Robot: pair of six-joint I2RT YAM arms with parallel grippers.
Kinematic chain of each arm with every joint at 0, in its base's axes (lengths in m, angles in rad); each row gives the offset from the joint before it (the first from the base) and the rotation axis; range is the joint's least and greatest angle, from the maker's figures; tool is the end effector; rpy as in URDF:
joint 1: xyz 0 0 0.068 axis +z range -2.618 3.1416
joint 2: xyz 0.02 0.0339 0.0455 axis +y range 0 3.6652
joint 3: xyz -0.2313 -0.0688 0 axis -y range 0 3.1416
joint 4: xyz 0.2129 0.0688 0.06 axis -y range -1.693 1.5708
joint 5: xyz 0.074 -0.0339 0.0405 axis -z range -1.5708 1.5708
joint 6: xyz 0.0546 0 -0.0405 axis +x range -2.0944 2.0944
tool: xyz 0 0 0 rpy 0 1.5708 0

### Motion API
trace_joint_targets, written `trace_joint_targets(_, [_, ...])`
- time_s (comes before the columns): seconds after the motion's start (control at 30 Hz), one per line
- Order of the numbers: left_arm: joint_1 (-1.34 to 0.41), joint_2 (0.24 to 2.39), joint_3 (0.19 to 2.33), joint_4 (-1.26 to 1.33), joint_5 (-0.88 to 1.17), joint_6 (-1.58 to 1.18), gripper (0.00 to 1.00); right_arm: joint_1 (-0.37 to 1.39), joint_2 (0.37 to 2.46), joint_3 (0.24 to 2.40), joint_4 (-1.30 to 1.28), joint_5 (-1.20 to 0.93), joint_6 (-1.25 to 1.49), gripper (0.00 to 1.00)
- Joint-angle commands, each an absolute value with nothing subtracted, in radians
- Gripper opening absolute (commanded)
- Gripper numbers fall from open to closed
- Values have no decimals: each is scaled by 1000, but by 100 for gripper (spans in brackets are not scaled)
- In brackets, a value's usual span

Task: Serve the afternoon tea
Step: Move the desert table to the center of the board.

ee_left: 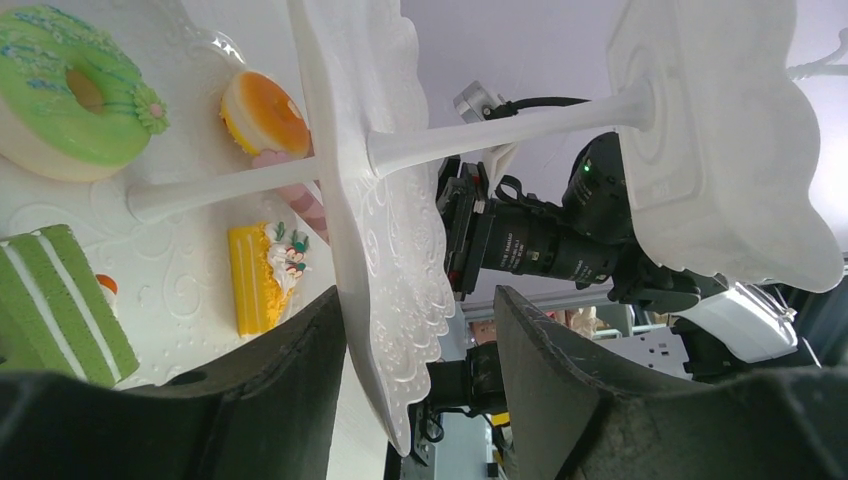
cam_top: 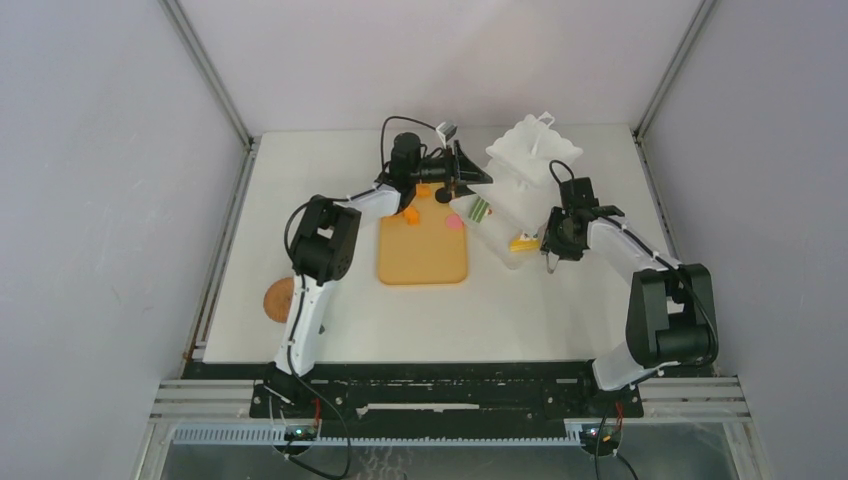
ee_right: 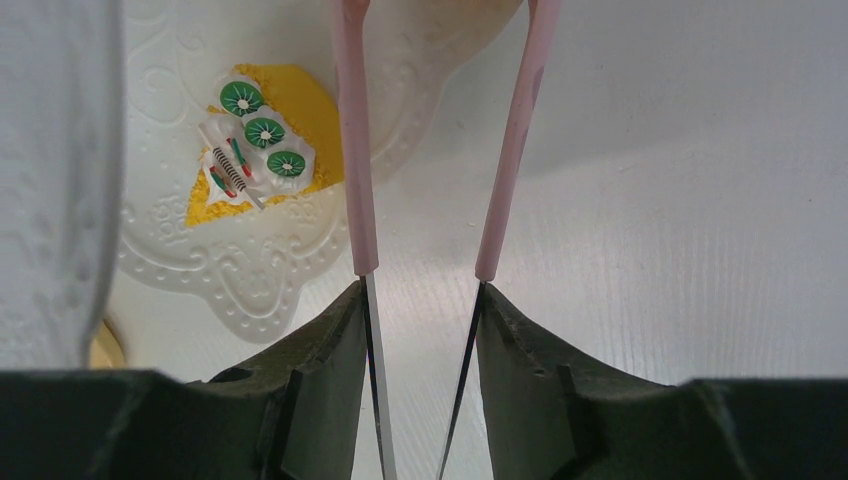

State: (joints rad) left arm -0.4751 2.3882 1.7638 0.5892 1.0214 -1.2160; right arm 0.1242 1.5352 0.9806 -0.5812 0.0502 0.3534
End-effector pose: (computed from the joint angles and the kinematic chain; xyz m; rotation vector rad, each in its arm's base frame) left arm 0.4224 -0.2696 0.1923 0.2580 2.0468 -1.9853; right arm 0.2767 0.0318 0.1670 0.3244 2.6868 0.0755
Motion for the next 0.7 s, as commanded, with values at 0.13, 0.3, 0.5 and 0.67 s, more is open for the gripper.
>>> trace_joint_targets(0.13, [-520, 2299, 1763, 647, 1023, -1234, 58, 151, 1452, 964, -563, 25, 354, 49])
trace_joint_targets(0.3, [-522, 2298, 1756, 647, 1016, -1235, 58, 153, 1438, 943, -571, 36, 362, 49])
trace_joint_targets(0.5, [-522, 2298, 1747, 648, 1014, -1233, 58, 158, 1414, 920, -576, 53, 380, 49])
trace_joint_targets(0.67, [-523, 2300, 1746, 647, 1015, -1234, 58, 161, 1408, 917, -581, 70, 387, 49])
